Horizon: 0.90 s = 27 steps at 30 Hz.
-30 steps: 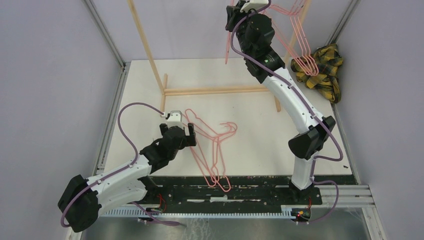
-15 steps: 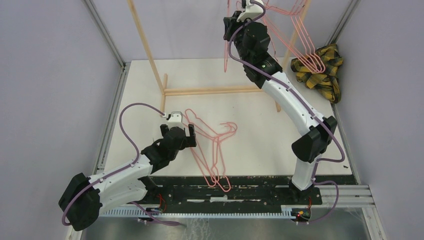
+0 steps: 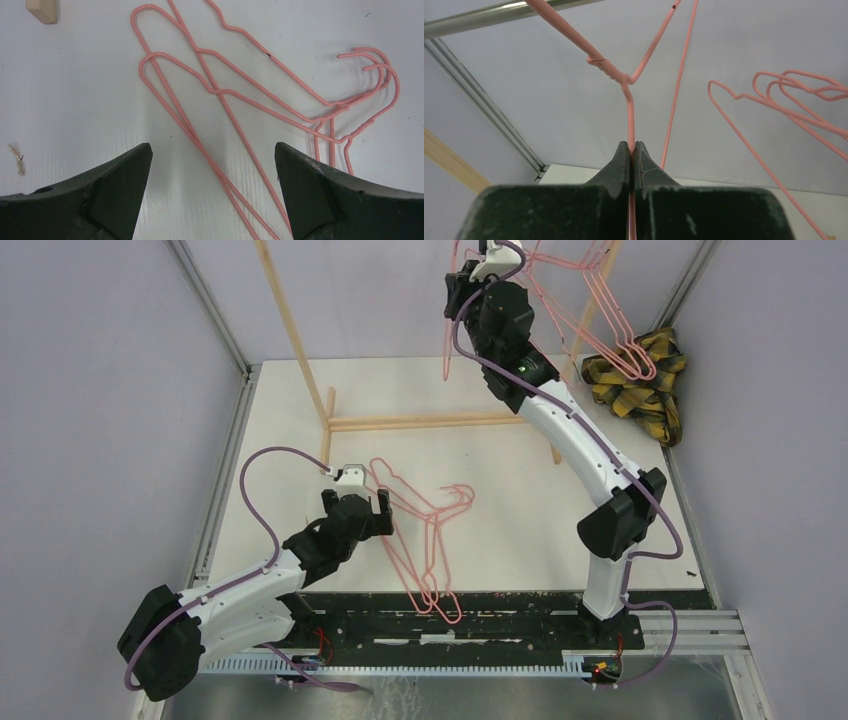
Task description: Organize the hangers
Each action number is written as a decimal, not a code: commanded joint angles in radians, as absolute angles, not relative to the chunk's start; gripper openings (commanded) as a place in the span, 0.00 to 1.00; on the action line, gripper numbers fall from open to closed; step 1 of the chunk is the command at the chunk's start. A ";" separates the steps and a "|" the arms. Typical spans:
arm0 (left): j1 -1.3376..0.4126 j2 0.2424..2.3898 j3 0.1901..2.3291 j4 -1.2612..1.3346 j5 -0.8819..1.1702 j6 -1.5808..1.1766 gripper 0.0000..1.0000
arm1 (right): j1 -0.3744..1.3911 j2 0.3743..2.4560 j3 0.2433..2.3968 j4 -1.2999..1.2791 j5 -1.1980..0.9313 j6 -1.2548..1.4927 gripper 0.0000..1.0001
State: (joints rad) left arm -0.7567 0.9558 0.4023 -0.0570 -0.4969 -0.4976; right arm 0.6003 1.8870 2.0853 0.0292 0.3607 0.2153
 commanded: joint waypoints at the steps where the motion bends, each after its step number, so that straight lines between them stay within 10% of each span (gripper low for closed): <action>1: -0.758 0.947 0.401 -0.016 -0.512 -0.515 0.99 | 0.598 1.902 2.115 0.034 0.385 0.224 0.01; 27: -0.758 0.930 0.396 -0.031 -0.512 -0.516 0.99 | 0.415 1.866 2.022 -0.053 0.457 0.380 0.01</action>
State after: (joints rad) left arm -0.7567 0.9459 0.4015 -0.0574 -0.4953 -0.4980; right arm 0.4606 1.9224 2.0644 -0.0425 0.4305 0.3187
